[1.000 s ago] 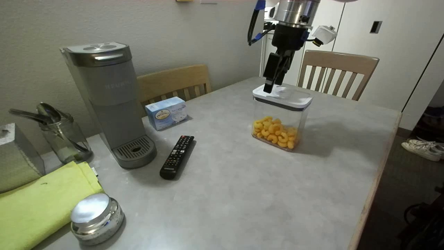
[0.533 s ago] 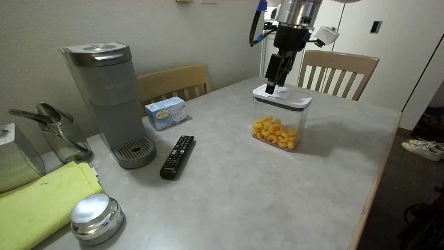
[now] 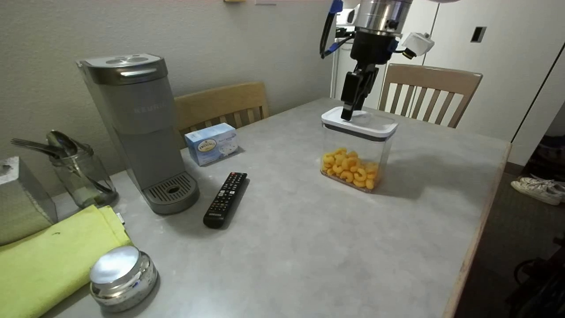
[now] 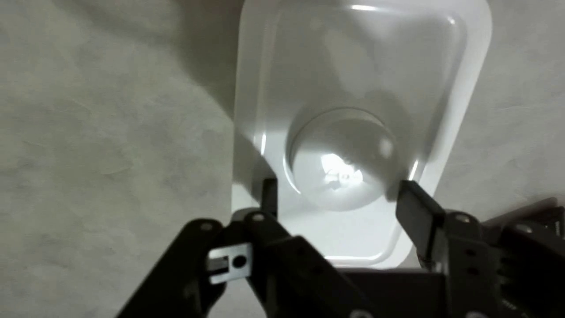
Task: Pick up the white lid and put it on the table. Pick up the white lid and put it back on the container.
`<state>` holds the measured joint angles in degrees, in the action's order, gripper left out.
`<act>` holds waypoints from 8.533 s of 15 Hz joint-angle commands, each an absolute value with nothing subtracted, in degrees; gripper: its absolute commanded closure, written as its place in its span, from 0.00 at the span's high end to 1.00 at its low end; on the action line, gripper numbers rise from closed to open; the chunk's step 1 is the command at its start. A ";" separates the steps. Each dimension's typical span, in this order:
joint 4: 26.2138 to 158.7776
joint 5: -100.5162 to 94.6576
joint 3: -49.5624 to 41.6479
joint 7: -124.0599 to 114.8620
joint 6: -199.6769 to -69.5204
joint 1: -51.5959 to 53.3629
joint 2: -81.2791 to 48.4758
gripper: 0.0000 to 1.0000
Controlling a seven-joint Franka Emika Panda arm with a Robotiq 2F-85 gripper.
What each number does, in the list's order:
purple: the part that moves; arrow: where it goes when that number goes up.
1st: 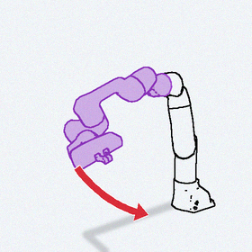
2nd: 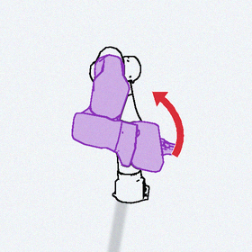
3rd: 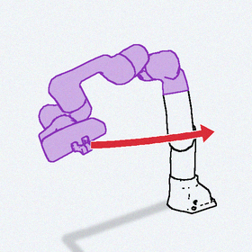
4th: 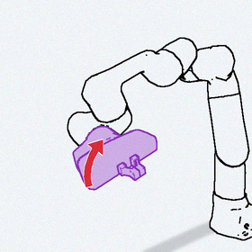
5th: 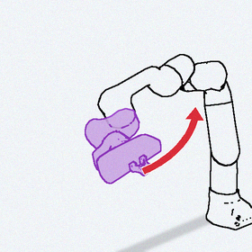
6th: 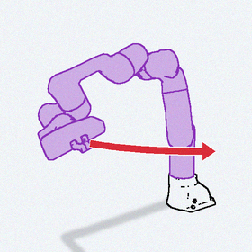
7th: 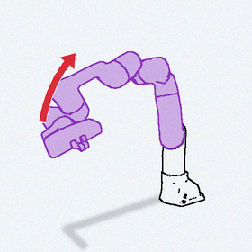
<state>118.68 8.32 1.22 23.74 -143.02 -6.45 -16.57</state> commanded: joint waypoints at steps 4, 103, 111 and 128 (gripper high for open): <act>120.11 9.29 1.73 24.33 -142.12 -7.39 -14.94 0.19; 118.37 9.06 -0.18 24.74 -138.80 -6.61 -8.41 0.29; 116.18 8.30 -2.30 26.54 -139.69 -7.95 -8.61 0.29; 118.76 19.61 -2.33 54.85 -153.22 -15.00 -15.72 0.29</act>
<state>117.97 18.77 -3.28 52.67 -149.62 -13.59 -14.15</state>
